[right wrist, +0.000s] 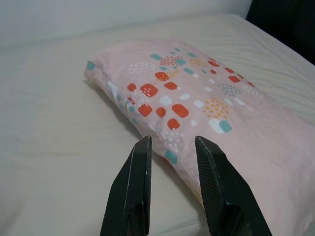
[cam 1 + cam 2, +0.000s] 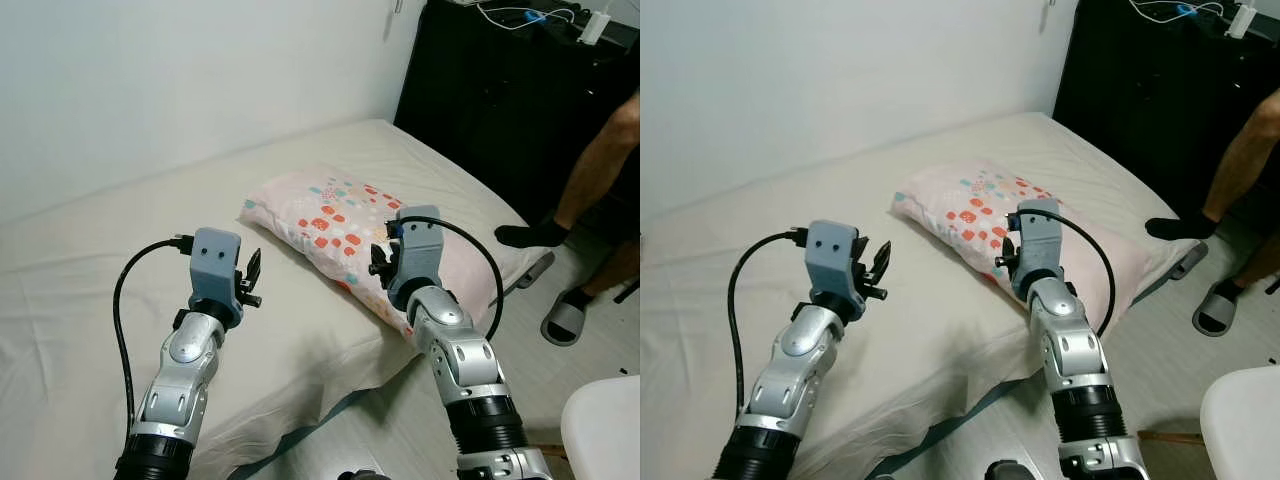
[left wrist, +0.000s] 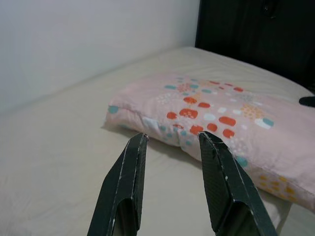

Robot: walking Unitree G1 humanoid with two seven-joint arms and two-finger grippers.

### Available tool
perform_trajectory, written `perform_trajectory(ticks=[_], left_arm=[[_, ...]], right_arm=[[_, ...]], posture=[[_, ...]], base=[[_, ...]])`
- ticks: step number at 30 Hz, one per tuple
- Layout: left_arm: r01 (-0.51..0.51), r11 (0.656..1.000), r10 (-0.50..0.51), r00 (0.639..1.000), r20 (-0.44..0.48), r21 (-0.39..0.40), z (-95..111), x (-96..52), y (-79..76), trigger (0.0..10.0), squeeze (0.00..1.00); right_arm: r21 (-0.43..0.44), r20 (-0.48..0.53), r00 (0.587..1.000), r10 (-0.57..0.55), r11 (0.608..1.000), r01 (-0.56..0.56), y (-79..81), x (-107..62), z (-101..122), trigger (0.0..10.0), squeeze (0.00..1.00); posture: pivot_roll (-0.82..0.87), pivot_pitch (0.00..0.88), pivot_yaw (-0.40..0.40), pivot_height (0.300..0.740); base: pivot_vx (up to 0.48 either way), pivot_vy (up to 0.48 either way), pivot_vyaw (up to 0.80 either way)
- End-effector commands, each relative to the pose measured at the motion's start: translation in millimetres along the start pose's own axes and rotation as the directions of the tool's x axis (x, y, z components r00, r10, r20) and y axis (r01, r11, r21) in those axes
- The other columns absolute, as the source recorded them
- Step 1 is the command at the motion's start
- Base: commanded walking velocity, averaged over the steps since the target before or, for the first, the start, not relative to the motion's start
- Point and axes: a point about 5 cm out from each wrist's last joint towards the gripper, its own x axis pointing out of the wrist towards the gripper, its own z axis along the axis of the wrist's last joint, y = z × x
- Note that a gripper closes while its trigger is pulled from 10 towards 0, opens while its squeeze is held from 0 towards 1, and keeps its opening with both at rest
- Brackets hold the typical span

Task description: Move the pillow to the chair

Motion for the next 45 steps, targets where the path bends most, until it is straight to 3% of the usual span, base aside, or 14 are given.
perform_trajectory(ticks=[1,16,42,45], left_arm=[[-0.004,1.000,0.004,1.000,-0.016,-0.003,-5,-3.5,-0.8,10.0,0.00],[-0.016,1.000,0.016,1.000,-0.022,-0.020,-6,-4.1,-1.6,10.0,0.00],[-0.007,1.000,0.006,1.000,-0.029,-0.018,-6,-4.7,-1.7,10.0,0.00],[-0.009,1.000,0.008,1.000,-0.027,-0.019,-6,-4.1,-1.8,10.0,0.00]], right_arm=[[0.005,0.002,1.000,0.000,1.000,0.000,-1.4,-1.6,-1,10.0,0.00],[-0.003,-0.019,1.000,-0.022,1.000,0.022,-8.7,1.6,-2,10.0,0.00],[0.019,0.010,1.000,-0.012,1.000,0.012,-8.2,1.6,4,10.0,0.00],[0.032,0.034,0.999,0.000,0.999,-0.001,-7.9,1.0,10,10.0,0.00]], posture=[[-0.03,0.099,-0.047,0.657],[-0.02,0.109,-0.049,0.622],[-0.02,0.113,-0.047,0.622],[-0.02,0.111,-0.046,0.637]], base=[[0.000,0.000,0.00],[0.000,0.000,0.00],[0.000,0.000,0.00],[0.000,0.000,0.00]])
